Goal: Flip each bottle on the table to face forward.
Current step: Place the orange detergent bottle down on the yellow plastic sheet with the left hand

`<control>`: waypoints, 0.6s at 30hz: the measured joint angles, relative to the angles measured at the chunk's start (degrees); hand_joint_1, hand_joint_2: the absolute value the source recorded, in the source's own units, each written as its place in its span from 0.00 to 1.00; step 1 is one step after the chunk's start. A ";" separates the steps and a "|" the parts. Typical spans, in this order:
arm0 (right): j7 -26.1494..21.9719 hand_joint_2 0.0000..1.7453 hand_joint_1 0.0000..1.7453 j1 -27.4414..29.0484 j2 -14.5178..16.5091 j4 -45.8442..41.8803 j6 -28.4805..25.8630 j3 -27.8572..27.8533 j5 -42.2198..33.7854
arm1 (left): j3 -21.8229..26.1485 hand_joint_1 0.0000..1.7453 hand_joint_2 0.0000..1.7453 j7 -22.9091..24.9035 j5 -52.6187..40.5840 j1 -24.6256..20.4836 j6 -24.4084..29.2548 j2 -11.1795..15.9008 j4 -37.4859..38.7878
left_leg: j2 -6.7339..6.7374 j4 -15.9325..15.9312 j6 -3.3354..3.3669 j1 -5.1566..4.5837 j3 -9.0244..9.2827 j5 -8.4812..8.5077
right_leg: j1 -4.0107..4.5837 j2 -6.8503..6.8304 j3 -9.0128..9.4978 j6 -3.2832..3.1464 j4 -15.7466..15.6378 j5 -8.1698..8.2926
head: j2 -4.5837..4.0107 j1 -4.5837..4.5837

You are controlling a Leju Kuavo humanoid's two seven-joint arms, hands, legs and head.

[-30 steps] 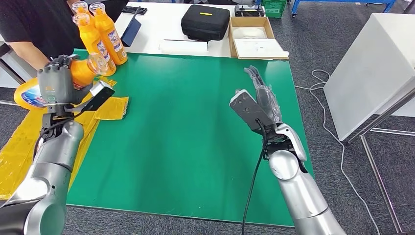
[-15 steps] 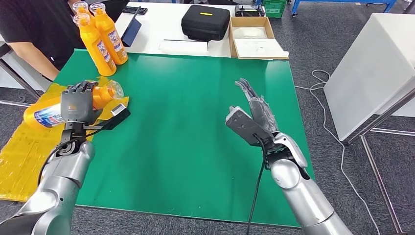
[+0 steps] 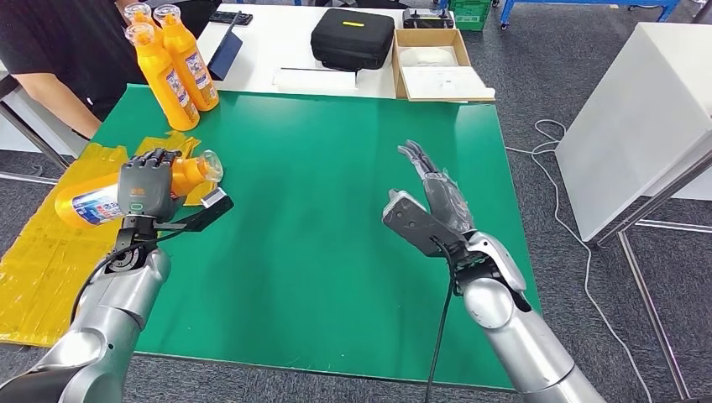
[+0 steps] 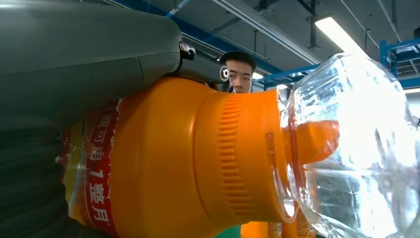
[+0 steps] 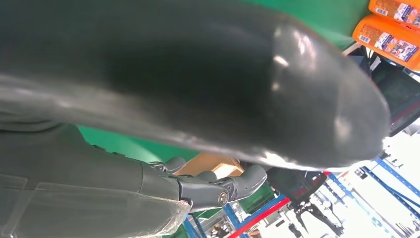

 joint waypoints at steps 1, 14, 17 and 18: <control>0.02 0.00 0.00 0.04 -0.06 -0.03 0.00 0.08 0.00 | -0.16 0.78 1.00 0.37 -0.02 0.07 0.00 0.04 0.02 | 0.00 0.00 0.00 0.00 -0.01 0.00 | 0.00 0.00 0.00 0.00 0.00 0.00 | 0.00 0.01; 1.18 0.00 0.00 -1.88 2.45 0.70 0.56 1.72 0.43 | -3.43 0.00 0.00 5.69 -0.16 0.19 0.04 1.04 4.02 | -0.04 -0.01 0.00 0.01 -0.03 0.01 | 0.01 -0.01 -0.01 0.00 0.01 0.00 | 0.00 0.01; 1.20 0.00 0.00 -1.97 2.93 1.00 0.71 1.80 0.64 | -4.05 0.00 0.00 5.88 0.09 -0.71 0.07 1.20 5.39 | -0.02 -0.01 0.00 0.00 -0.04 0.01 | 0.00 -0.01 -0.01 0.00 0.02 0.00 | 0.00 0.01; 1.20 0.00 0.00 -2.02 3.10 1.12 0.78 1.82 0.73 | -4.21 0.00 0.00 5.90 0.16 -0.96 0.07 1.25 5.81 | -0.02 -0.01 0.00 0.00 -0.04 0.01 | 0.00 -0.01 -0.01 0.00 0.02 0.00 | 0.00 0.01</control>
